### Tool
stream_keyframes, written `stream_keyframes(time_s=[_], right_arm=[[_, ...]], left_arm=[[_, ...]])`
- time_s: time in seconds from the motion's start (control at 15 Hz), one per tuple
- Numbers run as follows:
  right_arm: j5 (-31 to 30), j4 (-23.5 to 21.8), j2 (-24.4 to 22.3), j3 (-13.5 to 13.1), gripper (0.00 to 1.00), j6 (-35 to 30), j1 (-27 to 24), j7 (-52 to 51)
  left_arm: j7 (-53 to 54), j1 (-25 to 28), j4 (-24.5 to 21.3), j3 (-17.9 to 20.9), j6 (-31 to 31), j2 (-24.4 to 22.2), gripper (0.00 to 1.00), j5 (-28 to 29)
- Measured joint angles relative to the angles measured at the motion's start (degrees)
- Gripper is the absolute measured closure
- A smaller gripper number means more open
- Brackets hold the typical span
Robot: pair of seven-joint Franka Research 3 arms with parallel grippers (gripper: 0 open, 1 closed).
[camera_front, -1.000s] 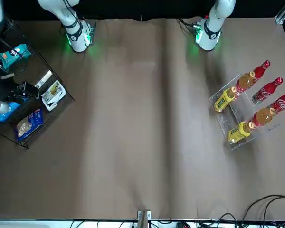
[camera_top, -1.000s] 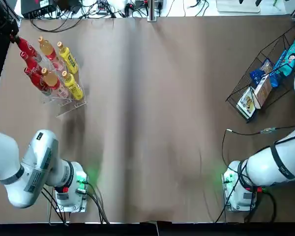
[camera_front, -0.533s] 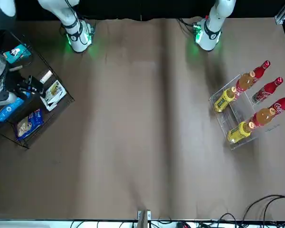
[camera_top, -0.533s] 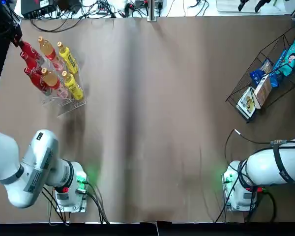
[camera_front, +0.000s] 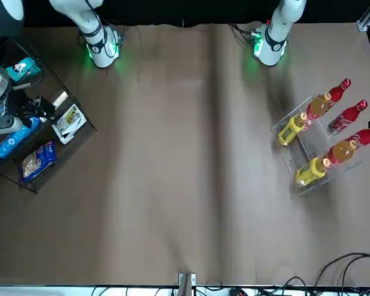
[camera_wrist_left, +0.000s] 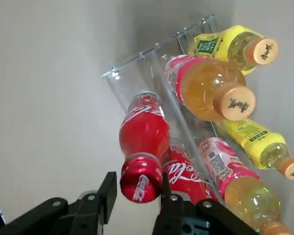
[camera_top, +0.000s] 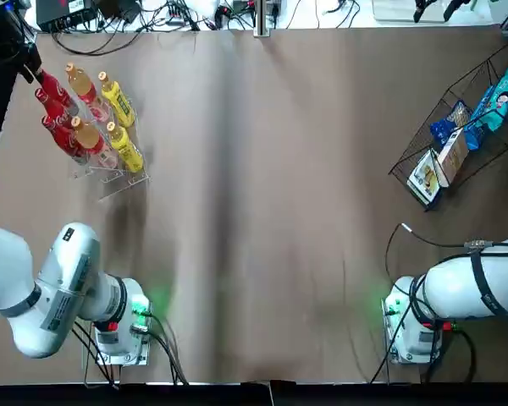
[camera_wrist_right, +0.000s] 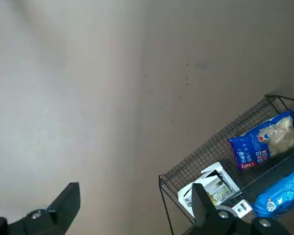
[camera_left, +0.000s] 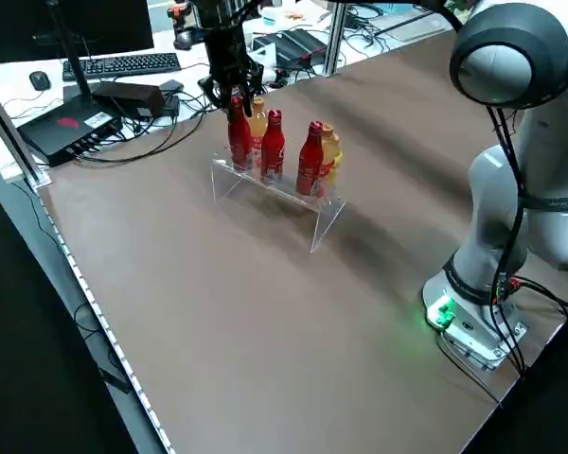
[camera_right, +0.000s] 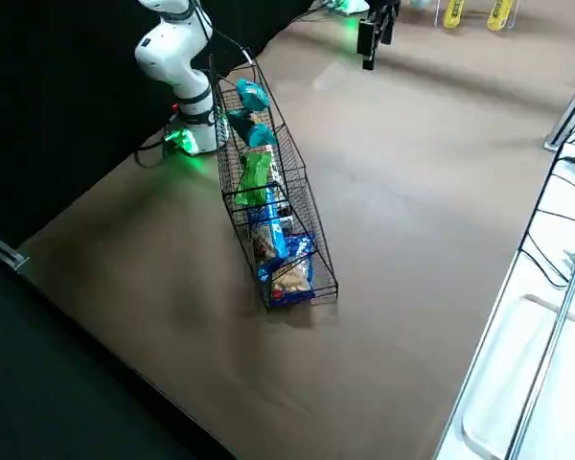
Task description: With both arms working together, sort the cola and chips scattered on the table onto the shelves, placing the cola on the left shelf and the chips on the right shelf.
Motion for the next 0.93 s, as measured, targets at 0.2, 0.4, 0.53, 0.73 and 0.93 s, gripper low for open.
stream_keyframes(time_s=[0.2, 0.4, 0.53, 0.73, 0.93], right_arm=[[0.0, 0.0, 0.0, -0.4, 0.00, -1.0, -0.7, 0.1], [0.0, 0.0, 0.0, -0.5, 0.00, -1.1, -1.3, 0.1], [0.0, 0.2, 0.0, -0.4, 0.00, -1.1, -1.3, 0.1], [0.3, 0.4, 0.0, -0.4, 0.00, -1.1, -1.7, 0.1], [1.4, 0.4, 0.0, -0.4, 0.00, -1.1, -2.5, 0.1]], left_arm=[[-0.5, -0.3, 0.2, -0.1, 0.1, -0.1, 0.37, 0.3], [-1.6, -0.7, 0.8, -0.9, 0.3, -0.5, 0.11, 0.8], [-3.0, -0.7, 1.5, -2.1, 0.4, -1.6, 0.00, 0.9], [-5.4, -0.8, 2.6, -5.0, -0.2, -4.0, 0.00, 0.9], [-8.7, -0.9, 3.6, -9.4, -2.2, -6.7, 0.00, 0.9]])
